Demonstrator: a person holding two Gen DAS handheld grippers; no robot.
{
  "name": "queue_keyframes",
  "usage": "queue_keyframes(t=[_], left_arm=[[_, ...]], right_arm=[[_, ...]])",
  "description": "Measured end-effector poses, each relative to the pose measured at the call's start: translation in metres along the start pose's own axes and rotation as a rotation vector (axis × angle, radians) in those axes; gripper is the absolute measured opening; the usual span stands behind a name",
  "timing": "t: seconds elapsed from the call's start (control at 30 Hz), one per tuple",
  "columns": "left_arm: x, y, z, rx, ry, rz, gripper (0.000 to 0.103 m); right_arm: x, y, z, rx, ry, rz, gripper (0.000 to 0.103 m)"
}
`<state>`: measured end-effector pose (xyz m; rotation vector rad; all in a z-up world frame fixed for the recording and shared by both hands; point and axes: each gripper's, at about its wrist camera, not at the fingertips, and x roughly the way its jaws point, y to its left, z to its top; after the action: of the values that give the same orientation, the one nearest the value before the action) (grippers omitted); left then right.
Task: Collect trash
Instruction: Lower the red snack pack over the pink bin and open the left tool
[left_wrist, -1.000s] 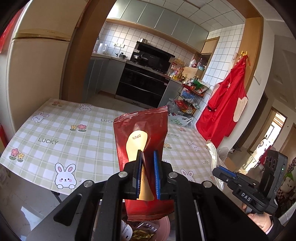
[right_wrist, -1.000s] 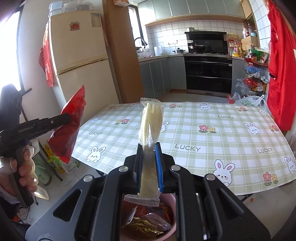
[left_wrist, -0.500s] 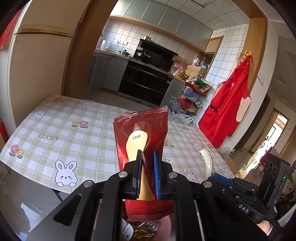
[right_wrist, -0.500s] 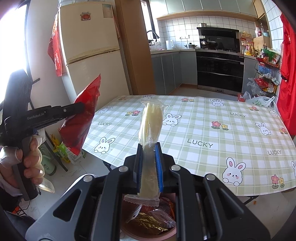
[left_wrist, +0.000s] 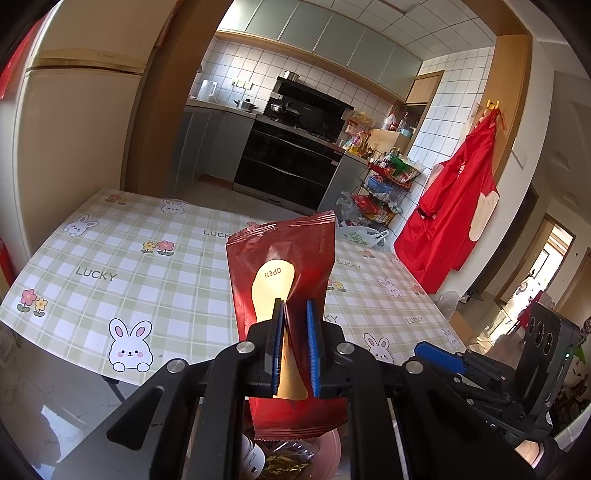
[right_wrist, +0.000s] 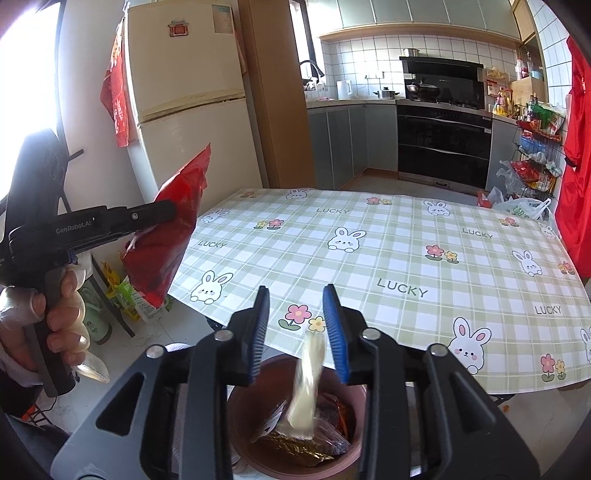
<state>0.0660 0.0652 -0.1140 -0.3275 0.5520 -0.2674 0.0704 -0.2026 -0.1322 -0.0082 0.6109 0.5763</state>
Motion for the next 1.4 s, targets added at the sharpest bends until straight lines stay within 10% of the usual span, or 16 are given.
queue_keyframes(t=[0.3,1.4], left_arm=[[0.001,-0.004,-0.003,0.004,0.013,-0.012,0.012],[0.021,-0.035,-0.033,-0.054,0.187,-0.180,0.015]], right_arm=[[-0.011,-0.010,0.004,0.016,-0.063,-0.117,0.094],[-0.032,-0.054,-0.002,0.179,-0.117,-0.236,0.097]])
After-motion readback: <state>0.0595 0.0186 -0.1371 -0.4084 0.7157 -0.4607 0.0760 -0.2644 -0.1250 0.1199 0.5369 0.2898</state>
